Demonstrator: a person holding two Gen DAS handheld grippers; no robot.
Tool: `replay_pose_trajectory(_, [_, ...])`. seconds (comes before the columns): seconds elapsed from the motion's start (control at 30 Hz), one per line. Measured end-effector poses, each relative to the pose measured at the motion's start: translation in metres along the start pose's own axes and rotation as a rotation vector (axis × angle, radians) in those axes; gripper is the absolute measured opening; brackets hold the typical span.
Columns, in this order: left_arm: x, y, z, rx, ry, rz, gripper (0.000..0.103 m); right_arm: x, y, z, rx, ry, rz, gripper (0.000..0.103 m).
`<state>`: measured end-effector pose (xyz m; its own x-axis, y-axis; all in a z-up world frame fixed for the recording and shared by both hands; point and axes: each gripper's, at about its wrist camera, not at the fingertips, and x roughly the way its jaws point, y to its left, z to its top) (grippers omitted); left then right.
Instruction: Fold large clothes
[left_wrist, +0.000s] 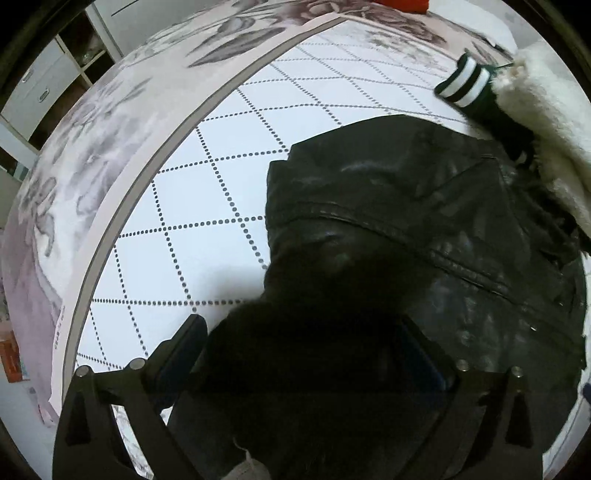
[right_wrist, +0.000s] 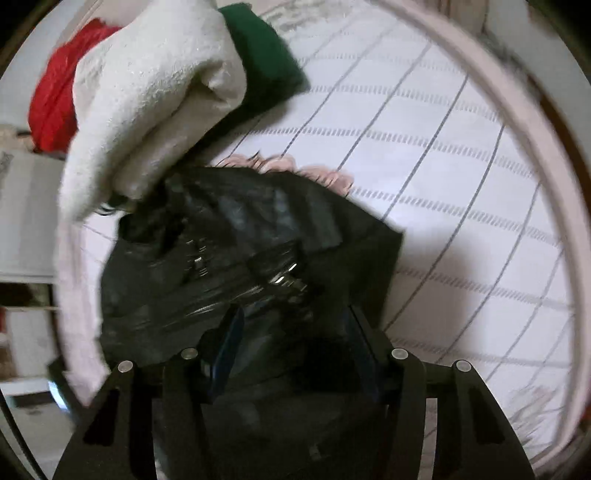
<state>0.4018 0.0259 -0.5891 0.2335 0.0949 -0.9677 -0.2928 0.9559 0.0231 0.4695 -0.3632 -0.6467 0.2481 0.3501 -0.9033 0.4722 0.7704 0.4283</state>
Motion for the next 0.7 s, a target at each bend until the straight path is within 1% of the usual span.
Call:
replay_pose_trajectory(0.03, [-0.002, -0.003, 0.001, 0.005, -0.001, 0.001, 0.103, 0.009, -0.002, 0.000, 0.009, 0.031, 0.002, 0.059])
replay_pose_trajectory(0.07, [-0.003, -0.007, -0.002, 0.013, -0.004, 0.003, 0.103, 0.025, -0.003, 0.000, 0.010, 0.080, -0.017, 0.059])
replay_pose_trajectory(0.1, [-0.005, -0.010, -0.006, 0.024, -0.007, 0.007, 0.103, 0.037, -0.004, 0.000, 0.007, 0.105, -0.032, 0.059])
replay_pose_trajectory(0.13, [-0.007, -0.007, -0.010, 0.032, -0.007, 0.011, 0.103, 0.042, -0.002, 0.001, -0.002, 0.108, -0.061, 0.052])
replay_pose_trajectory(0.17, [-0.008, -0.013, -0.011, 0.042, -0.006, 0.017, 0.103, 0.044, 0.003, 0.001, -0.017, 0.096, -0.120, 0.029])
replay_pose_trajectory(0.2, [-0.007, -0.016, -0.010, 0.050, -0.005, 0.020, 0.103, 0.039, 0.001, -0.004, -0.026, 0.073, -0.116, 0.011])
replay_pose_trajectory(0.23, [-0.007, -0.018, -0.009, 0.058, -0.006, 0.024, 0.103, 0.033, 0.003, -0.005, -0.028, 0.050, -0.094, 0.008])
replay_pose_trajectory(0.3, [-0.013, -0.018, -0.011, 0.068, -0.014, 0.030, 0.103, 0.014, 0.005, -0.012, -0.024, 0.007, -0.075, 0.005])
replay_pose_trajectory(0.37, [-0.021, -0.016, -0.009, 0.066, -0.032, 0.030, 0.103, -0.011, 0.011, -0.023, -0.031, -0.038, -0.049, 0.004])
replay_pose_trajectory(0.43, [-0.029, -0.013, -0.006, 0.058, -0.055, 0.031, 0.103, -0.028, 0.013, -0.032, -0.034, -0.064, -0.063, 0.004])
replay_pose_trajectory(0.47, [-0.031, -0.009, -0.003, 0.050, -0.065, 0.038, 0.103, -0.032, 0.009, -0.037, -0.021, -0.063, -0.081, 0.004])
replay_pose_trajectory(0.5, [-0.029, -0.006, 0.001, 0.044, -0.070, 0.048, 0.103, -0.034, -0.001, -0.040, -0.013, -0.055, -0.092, 0.004])
replay_pose_trajectory(0.53, [-0.023, -0.003, 0.004, 0.044, -0.066, 0.062, 0.103, -0.025, -0.008, -0.044, -0.006, -0.019, -0.125, 0.004])
replay_pose_trajectory(0.57, [-0.012, -0.002, 0.008, 0.047, -0.047, 0.083, 0.103, -0.014, -0.015, -0.045, 0.012, 0.009, -0.153, 0.004])
replay_pose_trajectory(0.6, [0.000, -0.002, 0.009, 0.050, -0.023, 0.090, 0.103, -0.005, -0.022, -0.044, 0.019, 0.032, -0.162, 0.004])
replay_pose_trajectory(0.63, [0.013, 0.001, 0.011, 0.044, 0.003, 0.082, 0.103, 0.007, -0.026, -0.044, 0.020, 0.064, -0.161, 0.005])
replay_pose_trajectory(0.67, [0.024, 0.004, 0.013, 0.026, 0.019, 0.050, 0.103, 0.012, -0.028, -0.041, 0.022, 0.071, -0.153, 0.006])
replay_pose_trajectory(0.7, [0.026, 0.007, 0.015, 0.005, 0.019, 0.021, 0.103, 0.012, -0.028, -0.038, 0.034, 0.072, -0.144, 0.007])
